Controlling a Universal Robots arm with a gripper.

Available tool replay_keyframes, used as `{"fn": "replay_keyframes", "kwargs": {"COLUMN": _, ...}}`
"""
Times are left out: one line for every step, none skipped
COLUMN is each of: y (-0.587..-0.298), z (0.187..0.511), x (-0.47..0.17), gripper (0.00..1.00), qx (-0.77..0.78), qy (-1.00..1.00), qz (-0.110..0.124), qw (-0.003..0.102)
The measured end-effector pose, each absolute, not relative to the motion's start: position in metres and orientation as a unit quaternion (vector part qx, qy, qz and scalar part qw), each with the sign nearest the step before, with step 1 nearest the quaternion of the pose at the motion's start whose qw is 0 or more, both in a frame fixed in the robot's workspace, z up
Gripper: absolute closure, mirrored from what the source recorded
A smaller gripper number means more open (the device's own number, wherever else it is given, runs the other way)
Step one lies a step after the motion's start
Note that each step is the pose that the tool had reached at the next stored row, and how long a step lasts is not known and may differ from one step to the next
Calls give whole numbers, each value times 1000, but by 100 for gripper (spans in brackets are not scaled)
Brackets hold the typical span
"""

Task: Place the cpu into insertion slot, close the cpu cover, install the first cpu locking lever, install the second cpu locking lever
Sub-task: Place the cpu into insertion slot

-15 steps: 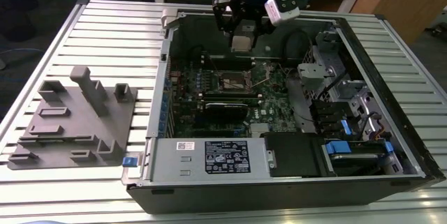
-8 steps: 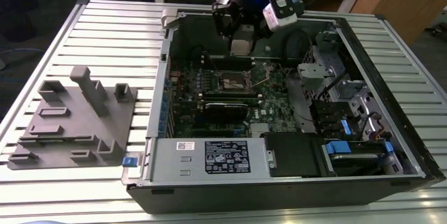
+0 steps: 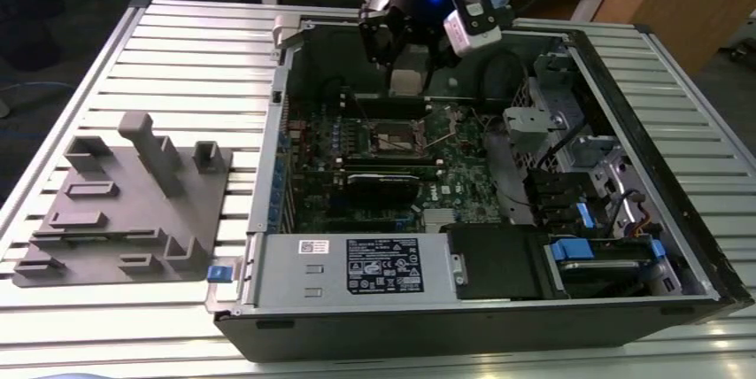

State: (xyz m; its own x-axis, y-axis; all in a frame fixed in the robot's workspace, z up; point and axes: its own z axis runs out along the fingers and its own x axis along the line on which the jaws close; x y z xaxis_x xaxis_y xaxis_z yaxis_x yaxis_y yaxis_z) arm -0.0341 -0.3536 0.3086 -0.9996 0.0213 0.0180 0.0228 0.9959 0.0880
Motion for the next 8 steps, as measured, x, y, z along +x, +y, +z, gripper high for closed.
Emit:
{"fn": "replay_keyframes", "kwargs": {"y": -354, "z": 309, "x": -34, "gripper": 46, "qx": -11, "qy": -999, "qz": -44, "qw": 9}}
{"fn": "replay_keyframes", "kwargs": {"y": -354, "z": 309, "x": -34, "gripper": 46, "qx": -11, "qy": -999, "qz": -44, "qw": 9}}
{"fn": "replay_keyframes", "kwargs": {"y": -354, "z": 309, "x": -34, "gripper": 46, "qx": -11, "qy": -999, "qz": -44, "qw": 9}}
{"fn": "replay_keyframes", "kwargs": {"y": -354, "z": 308, "x": -34, "gripper": 46, "qx": -11, "qy": -999, "qz": -44, "qw": 9}}
{"fn": "replay_keyframes", "kwargs": {"y": -354, "z": 308, "x": -34, "gripper": 46, "qx": -11, "qy": -999, "qz": -44, "qw": 9}}
{"fn": "replay_keyframes", "kwargs": {"y": -354, "z": 308, "x": -34, "gripper": 46, "qx": -11, "qy": -999, "qz": -44, "qw": 9}}
{"fn": "replay_keyframes", "kwargs": {"y": -354, "z": 308, "x": -34, "gripper": 46, "qx": -11, "qy": -999, "qz": -44, "qw": 9}}
{"fn": "replay_keyframes", "kwargs": {"y": -354, "z": 308, "x": -34, "gripper": 46, "qx": -11, "qy": -999, "qz": -44, "qw": 9}}
